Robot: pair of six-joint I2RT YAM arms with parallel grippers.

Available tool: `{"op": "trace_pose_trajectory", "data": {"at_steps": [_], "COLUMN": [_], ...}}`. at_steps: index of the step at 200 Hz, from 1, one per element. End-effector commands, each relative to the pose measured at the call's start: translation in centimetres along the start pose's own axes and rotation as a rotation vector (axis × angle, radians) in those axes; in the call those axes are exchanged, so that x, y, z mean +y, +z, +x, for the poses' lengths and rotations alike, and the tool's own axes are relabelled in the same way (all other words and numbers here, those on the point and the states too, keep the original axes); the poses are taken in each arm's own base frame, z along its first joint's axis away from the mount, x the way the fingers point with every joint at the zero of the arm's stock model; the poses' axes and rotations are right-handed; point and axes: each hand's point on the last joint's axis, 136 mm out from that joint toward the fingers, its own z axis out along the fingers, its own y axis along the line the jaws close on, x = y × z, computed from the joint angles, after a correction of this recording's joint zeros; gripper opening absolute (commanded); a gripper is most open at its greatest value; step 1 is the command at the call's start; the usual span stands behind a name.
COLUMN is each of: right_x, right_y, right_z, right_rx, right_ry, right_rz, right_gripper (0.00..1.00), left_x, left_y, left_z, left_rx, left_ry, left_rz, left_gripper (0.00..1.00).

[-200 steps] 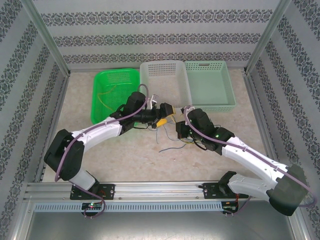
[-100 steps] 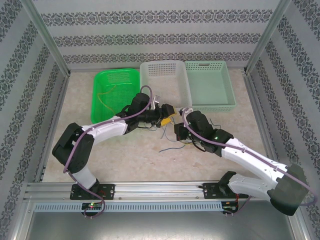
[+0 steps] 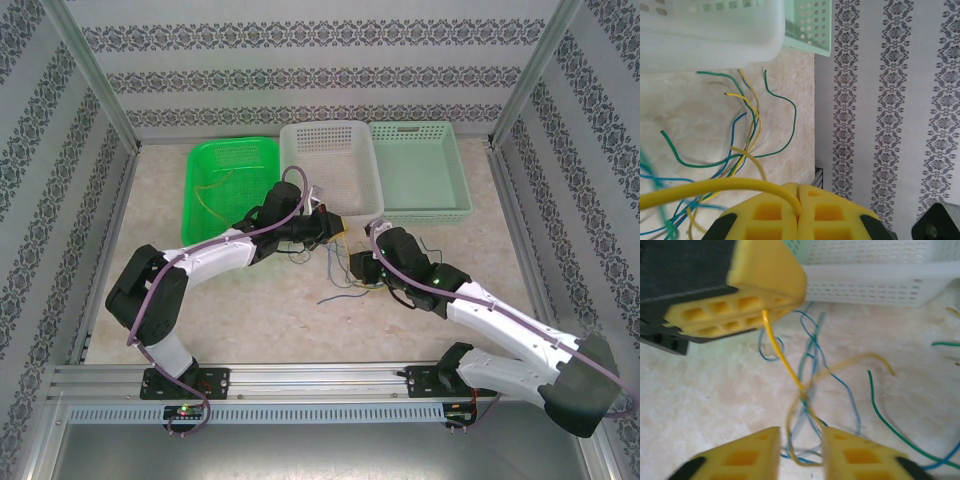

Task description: Untangle the cables

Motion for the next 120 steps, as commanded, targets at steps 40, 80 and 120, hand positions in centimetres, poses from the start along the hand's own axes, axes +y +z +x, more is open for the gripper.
{"op": "trace_pose_trajectory", "data": {"at_steps": [40, 80, 120], "right_x": [-3.7, -0.7, -0.9], "right_y": [-0.2, 0.8, 1.6], "right_z": [1.0, 1.2, 1.0], "right_rx": [0.019, 0.049, 0.033], "right_ry": [0.114, 0.126, 0.153], "right_rz": [0.109, -0.059, -0.044], "right_gripper": [0.53, 0.66, 0.71], "left_x": [-2.2, -3.2, -3.5], "left_y": [-2.3, -2.7, -3.0], "left_z": [0.7, 0.7, 0.8], "left_rx": [0.013, 0.009, 0.010], "left_ry": [0.176, 0.213, 0.224], "left_rz": [-0.061, -0.053, -0.044], "left_gripper": [0.00, 0.00, 0.00]}}
